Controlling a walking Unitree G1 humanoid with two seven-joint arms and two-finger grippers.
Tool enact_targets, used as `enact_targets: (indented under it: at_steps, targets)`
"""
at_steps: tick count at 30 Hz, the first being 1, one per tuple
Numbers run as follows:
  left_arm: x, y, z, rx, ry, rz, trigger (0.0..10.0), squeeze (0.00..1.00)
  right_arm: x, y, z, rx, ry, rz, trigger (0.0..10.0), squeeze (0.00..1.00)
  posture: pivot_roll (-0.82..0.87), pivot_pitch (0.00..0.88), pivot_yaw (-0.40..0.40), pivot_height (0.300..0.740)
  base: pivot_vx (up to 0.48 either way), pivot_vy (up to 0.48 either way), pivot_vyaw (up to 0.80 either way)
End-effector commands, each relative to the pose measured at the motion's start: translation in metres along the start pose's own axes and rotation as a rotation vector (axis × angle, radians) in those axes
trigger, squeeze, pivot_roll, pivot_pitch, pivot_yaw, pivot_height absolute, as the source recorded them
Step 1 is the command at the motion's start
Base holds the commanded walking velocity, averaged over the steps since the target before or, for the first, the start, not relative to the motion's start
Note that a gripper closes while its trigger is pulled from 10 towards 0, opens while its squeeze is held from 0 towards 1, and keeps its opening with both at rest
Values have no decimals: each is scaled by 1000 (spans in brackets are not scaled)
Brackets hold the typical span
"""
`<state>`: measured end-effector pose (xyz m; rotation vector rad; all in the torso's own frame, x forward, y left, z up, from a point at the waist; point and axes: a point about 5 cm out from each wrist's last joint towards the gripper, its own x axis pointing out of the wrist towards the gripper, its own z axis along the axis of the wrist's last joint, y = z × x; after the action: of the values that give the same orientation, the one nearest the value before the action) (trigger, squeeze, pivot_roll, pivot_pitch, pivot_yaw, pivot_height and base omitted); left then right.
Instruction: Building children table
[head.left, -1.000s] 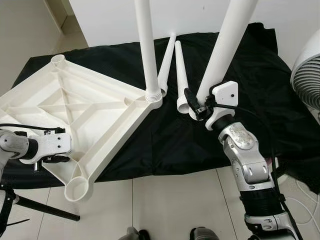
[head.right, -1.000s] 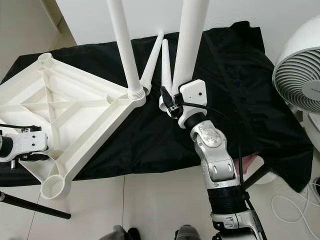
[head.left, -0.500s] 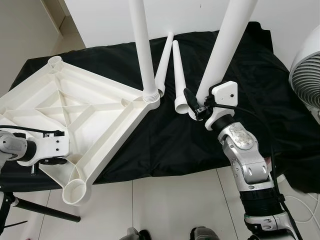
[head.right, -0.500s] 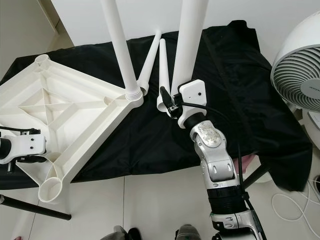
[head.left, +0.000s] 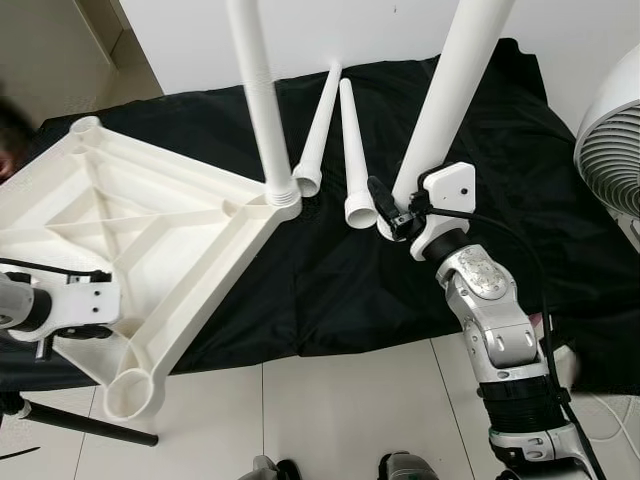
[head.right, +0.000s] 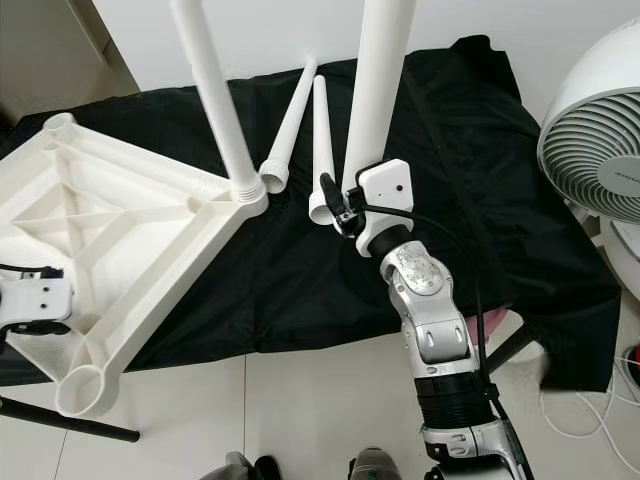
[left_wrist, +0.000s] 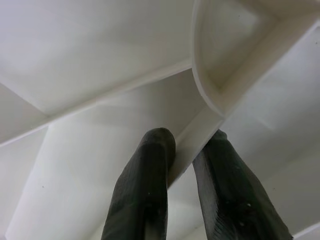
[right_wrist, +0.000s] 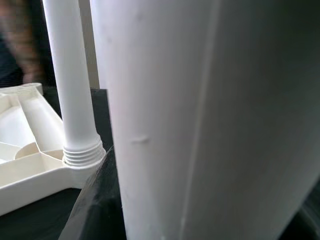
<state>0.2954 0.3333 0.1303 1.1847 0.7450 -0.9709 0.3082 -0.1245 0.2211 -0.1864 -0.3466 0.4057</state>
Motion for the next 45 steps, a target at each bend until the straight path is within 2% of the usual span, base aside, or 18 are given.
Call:
enact_targets:
  at_steps: [1,7,9,11,14,17,18,19,21,22,24,27,29,33,40,42,43,45]
  targets:
    - [-3,-16,-27,-80,115,69,10000,0,1,5,1,0,-11,18,10000,0,-82,121,155,740,0,0,0]
    - [-5,-10,-25,-146,79,110,10000,0,1,6,1,2,-10,18,10000,0,-80,121,156,740,0,0,0]
    - [-3,0,-15,-193,-2,153,10000,0,2,6,1,1,-10,20,10000,0,-80,121,156,740,0,0,0]
    - [-3,4,-10,-209,-32,169,10000,0,2,7,1,1,-11,21,10000,0,-80,121,156,740,0,0,0]
    - [1,22,10,-286,-175,239,10000,0,2,6,1,1,-11,20,10000,0,-80,121,156,740,0,0,0]
    - [2,24,13,-298,-195,246,10000,0,2,6,1,1,-11,20,10000,0,-80,121,156,740,0,0,0]
    - [6,44,41,-325,-348,306,10000,0,2,6,1,3,-12,16,10000,0,-80,126,156,740,0,0,0]
    - [6,44,41,-325,-348,306,10000,0,2,6,1,3,-12,16,10000,0,-80,126,156,740,0,0,0]
    - [10,56,64,-327,-453,330,10000,0,3,6,1,4,-13,12,10000,0,-81,127,156,740,0,0,0]
    - [10,56,64,-327,-453,330,10000,0,3,6,1,4,-13,12,10000,0,-81,127,156,740,0,0,0]
    - [19,62,94,-294,-566,318,10000,0,3,4,2,-1,-15,4,10000,0,-87,128,160,740,0,0,0]
    - [22,63,104,-282,-609,304,10000,0,2,3,2,-2,-15,2,10000,0,-87,128,160,740,0,0,0]
    - [27,63,122,-278,-692,271,10000,0,2,3,2,-3,-14,-2,10000,0,-89,128,161,740,0,0,0]
    - [35,56,146,-209,-791,203,10000,0,2,3,2,-5,-15,-5,10000,0,-93,129,164,740,0,0,0]
    - [32,51,165,-152,-893,152,10000,0,3,2,2,-2,-16,-6,10000,0,-82,128,162,740,0,0,0]
    - [31,51,167,-167,-910,142,10000,0,4,3,2,-2,-17,-4,10000,0,-79,127,160,740,0,0,0]
    - [30,50,168,-166,-915,136,10000,459,4,3,2,-1,-19,-2,10000,0,-79,127,160,740,0,0,0]
    - [29,50,169,-149,-919,142,10000,459,5,3,2,-1,-21,0,10000,0,-79,127,160,740,0,0,0]
